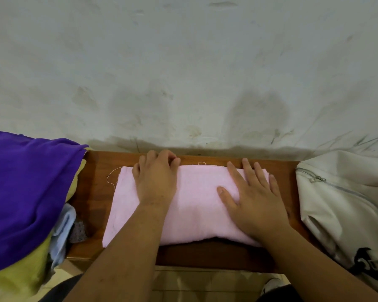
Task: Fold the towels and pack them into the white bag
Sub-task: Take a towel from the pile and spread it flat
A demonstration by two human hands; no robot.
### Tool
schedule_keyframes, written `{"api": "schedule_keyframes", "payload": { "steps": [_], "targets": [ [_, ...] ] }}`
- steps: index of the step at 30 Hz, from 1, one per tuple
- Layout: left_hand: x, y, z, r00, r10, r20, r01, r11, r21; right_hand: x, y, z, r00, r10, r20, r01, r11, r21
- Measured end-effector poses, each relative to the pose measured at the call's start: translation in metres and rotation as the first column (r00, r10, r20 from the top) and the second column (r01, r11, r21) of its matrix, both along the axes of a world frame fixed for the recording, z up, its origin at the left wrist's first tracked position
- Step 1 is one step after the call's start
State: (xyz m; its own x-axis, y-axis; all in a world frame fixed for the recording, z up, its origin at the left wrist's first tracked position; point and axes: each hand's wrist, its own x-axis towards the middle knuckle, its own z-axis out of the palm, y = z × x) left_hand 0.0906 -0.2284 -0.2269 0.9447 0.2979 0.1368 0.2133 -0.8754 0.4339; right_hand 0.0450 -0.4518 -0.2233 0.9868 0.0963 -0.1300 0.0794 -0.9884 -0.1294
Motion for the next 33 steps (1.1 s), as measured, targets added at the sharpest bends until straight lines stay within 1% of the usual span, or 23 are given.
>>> {"api": "schedule_keyframes", "payload": {
  "steps": [3, 4, 6, 8, 10, 11, 13, 15, 17, 19, 21, 23, 25, 27, 30, 31, 33],
  "targets": [
    [-0.007, 0.022, 0.001, 1.0, 0.008, 0.009, -0.009, 0.998, 0.057, 0.002, 0.0, -0.001, 1.0, 0.013, -0.001, -0.013, 1.0, -0.004],
    [-0.011, 0.026, 0.004, 1.0, -0.02, 0.021, 0.018, 0.997, 0.08, 0.002, 0.0, 0.0, 1.0, 0.014, -0.001, -0.014, 1.0, -0.012],
    [-0.024, 0.029, 0.012, 0.991, -0.127, 0.034, 0.123, 0.988, 0.095, 0.0, 0.002, 0.004, 1.0, 0.0, 0.005, 0.0, 0.999, -0.042],
    [-0.043, 0.026, 0.016, 0.969, -0.249, -0.013, 0.249, 0.966, 0.075, -0.009, 0.009, 0.01, 0.999, -0.013, 0.033, 0.014, 0.999, -0.032],
    [-0.067, 0.025, 0.012, 0.945, -0.305, -0.115, 0.315, 0.946, 0.073, -0.026, 0.023, 0.013, 0.999, 0.007, 0.045, -0.009, 0.999, 0.036],
    [-0.077, 0.027, 0.006, 0.935, -0.311, -0.17, 0.33, 0.939, 0.098, -0.035, 0.03, 0.012, 0.999, 0.02, 0.029, -0.022, 0.998, 0.064],
    [-0.092, 0.038, -0.004, 0.925, -0.299, -0.236, 0.343, 0.923, 0.173, -0.048, 0.035, 0.005, 0.999, 0.031, -0.011, -0.03, 0.998, 0.051],
    [-0.097, 0.051, -0.006, 0.928, -0.279, -0.247, 0.334, 0.918, 0.215, -0.049, 0.028, 0.0, 1.0, 0.026, -0.007, -0.026, 1.0, 0.012],
    [-0.098, 0.062, -0.002, 0.926, -0.269, -0.264, 0.325, 0.924, 0.199, -0.047, 0.019, 0.003, 1.0, 0.009, -0.005, -0.009, 1.0, -0.011],
    [-0.097, 0.066, 0.003, 0.909, -0.288, -0.303, 0.344, 0.927, 0.15, -0.046, 0.009, 0.01, 0.998, -0.041, -0.037, 0.04, 0.999, -0.023],
    [-0.095, 0.068, 0.014, 0.907, -0.299, -0.297, 0.328, 0.943, 0.052, -0.051, -0.001, 0.018, 0.987, -0.143, -0.078, 0.143, 0.99, -0.006],
    [-0.091, 0.072, 0.028, 0.919, -0.306, -0.249, 0.312, 0.95, -0.015, -0.063, -0.009, 0.026, 0.955, -0.29, -0.06, 0.294, 0.952, 0.084],
    [-0.091, 0.077, 0.039, 0.921, -0.314, -0.232, 0.312, 0.949, -0.048, -0.077, -0.016, 0.034, 0.907, -0.416, -0.065, 0.42, 0.886, 0.197],
    [-0.093, 0.082, 0.048, 0.91, -0.323, -0.259, 0.309, 0.946, -0.096, -0.087, -0.018, 0.039, 0.877, -0.469, -0.102, 0.48, 0.851, 0.213],
    [-0.096, 0.089, 0.051, 0.872, -0.348, -0.344, 0.321, 0.938, -0.134, -0.095, -0.021, 0.045, 0.847, -0.508, -0.157, 0.529, 0.836, 0.148],
    [-0.096, 0.091, 0.051, 0.854, -0.361, -0.376, 0.328, 0.933, -0.15, -0.095, -0.023, 0.047, 0.83, -0.524, -0.189, 0.552, 0.819, 0.156],
    [-0.096, 0.095, 0.052, 0.827, -0.373, -0.421, 0.336, 0.928, -0.162, -0.097, -0.024, 0.055, 0.783, -0.556, -0.277, 0.617, 0.748, 0.245]
  ]
}}
